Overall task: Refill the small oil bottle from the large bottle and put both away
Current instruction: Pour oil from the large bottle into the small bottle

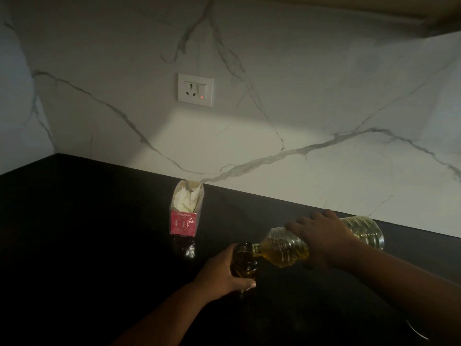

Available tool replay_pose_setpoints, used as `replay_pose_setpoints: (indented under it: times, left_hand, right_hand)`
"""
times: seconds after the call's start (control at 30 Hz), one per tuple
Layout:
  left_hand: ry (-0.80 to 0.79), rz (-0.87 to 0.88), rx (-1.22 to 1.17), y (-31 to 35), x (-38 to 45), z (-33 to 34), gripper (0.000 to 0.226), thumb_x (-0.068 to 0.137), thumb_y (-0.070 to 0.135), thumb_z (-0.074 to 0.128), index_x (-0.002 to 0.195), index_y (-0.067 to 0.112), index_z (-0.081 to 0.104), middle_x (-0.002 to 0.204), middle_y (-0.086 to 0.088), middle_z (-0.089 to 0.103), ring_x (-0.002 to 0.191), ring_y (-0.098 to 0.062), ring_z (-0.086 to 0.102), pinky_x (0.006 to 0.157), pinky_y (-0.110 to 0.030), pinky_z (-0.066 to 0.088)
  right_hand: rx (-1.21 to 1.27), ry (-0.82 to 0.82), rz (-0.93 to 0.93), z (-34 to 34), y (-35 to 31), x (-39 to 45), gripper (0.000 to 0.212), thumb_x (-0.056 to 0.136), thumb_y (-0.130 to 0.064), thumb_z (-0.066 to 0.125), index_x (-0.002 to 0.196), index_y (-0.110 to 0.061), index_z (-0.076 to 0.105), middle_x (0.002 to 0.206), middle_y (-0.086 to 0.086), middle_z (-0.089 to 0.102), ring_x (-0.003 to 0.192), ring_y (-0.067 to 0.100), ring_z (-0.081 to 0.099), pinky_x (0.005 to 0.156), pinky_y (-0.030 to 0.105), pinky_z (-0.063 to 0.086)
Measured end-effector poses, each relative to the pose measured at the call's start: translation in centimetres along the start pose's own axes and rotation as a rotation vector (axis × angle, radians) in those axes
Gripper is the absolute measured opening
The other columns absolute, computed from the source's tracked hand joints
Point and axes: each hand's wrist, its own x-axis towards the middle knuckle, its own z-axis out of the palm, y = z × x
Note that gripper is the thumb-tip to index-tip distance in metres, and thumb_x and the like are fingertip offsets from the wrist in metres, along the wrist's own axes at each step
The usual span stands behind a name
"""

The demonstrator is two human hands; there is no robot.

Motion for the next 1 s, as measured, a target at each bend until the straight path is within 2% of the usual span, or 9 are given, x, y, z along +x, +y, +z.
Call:
replay_pose_setpoints:
  times: [0.1, 0.27, 0.37, 0.53, 0.67, 0.77, 0.87, 1.0]
  left_hand:
    - [-0.006, -0.001, 0.001, 0.0, 0.0, -0.1, 0.078, 0.059, 0.055, 0.087, 0.104, 0.083, 0.030, 0.121, 0.031, 0.053, 0.115, 0.007, 0.050, 0.098, -0.024, 0.042]
    - [-0.013, 0.000, 0.019, 0.3, 0.2, -0.2, 0.082, 0.059, 0.056, 0.086, 0.120, 0.068, 0.033, 0.128, 0.024, 0.056, 0.123, -0.002, 0.052, 0.109, -0.040, 0.043]
    - [0.000, -0.004, 0.022, 0.3, 0.1, -0.2, 0.077, 0.058, 0.056, 0.086, 0.109, 0.078, 0.032, 0.127, 0.026, 0.055, 0.122, 0.000, 0.052, 0.109, -0.038, 0.043]
    - [0.009, 0.005, 0.018, 0.2, 0.0, -0.1, 0.075, 0.059, 0.054, 0.087, 0.108, 0.078, 0.035, 0.124, 0.026, 0.058, 0.120, 0.001, 0.054, 0.107, -0.037, 0.045]
    - [0.014, -0.007, 0.010, 0.3, 0.1, 0.0, 0.081, 0.060, 0.052, 0.087, 0.123, 0.063, 0.039, 0.126, 0.025, 0.057, 0.122, 0.000, 0.052, 0.109, -0.040, 0.044]
    - [0.003, -0.014, 0.009, 0.3, 0.1, -0.1, 0.078, 0.060, 0.053, 0.087, 0.117, 0.067, 0.036, 0.125, 0.026, 0.056, 0.122, -0.001, 0.052, 0.109, -0.039, 0.044]
    - [0.005, -0.010, 0.010, 0.2, 0.1, -0.1, 0.084, 0.060, 0.054, 0.087, 0.128, 0.060, 0.038, 0.129, 0.023, 0.056, 0.124, -0.003, 0.052, 0.109, -0.042, 0.044]
    - [0.012, 0.004, 0.020, 0.1, 0.0, -0.1, 0.079, 0.058, 0.058, 0.086, 0.114, 0.074, 0.033, 0.126, 0.026, 0.056, 0.121, 0.000, 0.053, 0.107, -0.039, 0.046]
  right_hand:
    - [-0.009, -0.005, 0.001, 0.1, 0.0, 0.0, 0.090, 0.063, -0.065, 0.067, 0.139, -0.035, 0.028, 0.131, -0.005, 0.052, 0.114, 0.023, 0.050, 0.096, 0.043, 0.037]
    - [-0.006, -0.007, -0.001, 0.1, 0.1, 0.2, 0.089, 0.064, -0.066, 0.065, 0.138, -0.035, 0.028, 0.130, -0.004, 0.052, 0.113, 0.024, 0.050, 0.095, 0.043, 0.038]
    - [-0.003, 0.002, 0.000, 0.3, 0.1, 0.0, 0.089, 0.065, -0.066, 0.064, 0.139, -0.035, 0.027, 0.130, -0.005, 0.052, 0.114, 0.024, 0.051, 0.095, 0.043, 0.037]
    - [0.007, -0.003, -0.005, 0.3, 0.0, -0.1, 0.088, 0.065, -0.064, 0.063, 0.139, -0.035, 0.028, 0.129, -0.005, 0.052, 0.113, 0.024, 0.051, 0.095, 0.042, 0.037]
    - [-0.005, -0.001, -0.013, -0.1, 0.1, 0.0, 0.086, 0.066, -0.062, 0.064, 0.139, -0.034, 0.028, 0.129, -0.005, 0.051, 0.113, 0.025, 0.051, 0.096, 0.043, 0.037]
    - [-0.001, -0.014, -0.017, -0.3, 0.1, 0.0, 0.086, 0.065, -0.061, 0.066, 0.137, -0.035, 0.029, 0.128, -0.005, 0.052, 0.113, 0.025, 0.051, 0.096, 0.043, 0.037]
    - [-0.009, -0.014, -0.016, -0.5, 0.0, 0.0, 0.085, 0.064, -0.062, 0.066, 0.137, -0.035, 0.030, 0.127, -0.006, 0.052, 0.113, 0.024, 0.051, 0.096, 0.042, 0.037]
    - [-0.019, -0.010, -0.012, -0.7, -0.1, -0.1, 0.085, 0.064, -0.061, 0.066, 0.136, -0.036, 0.030, 0.127, -0.006, 0.052, 0.113, 0.023, 0.051, 0.095, 0.040, 0.036]
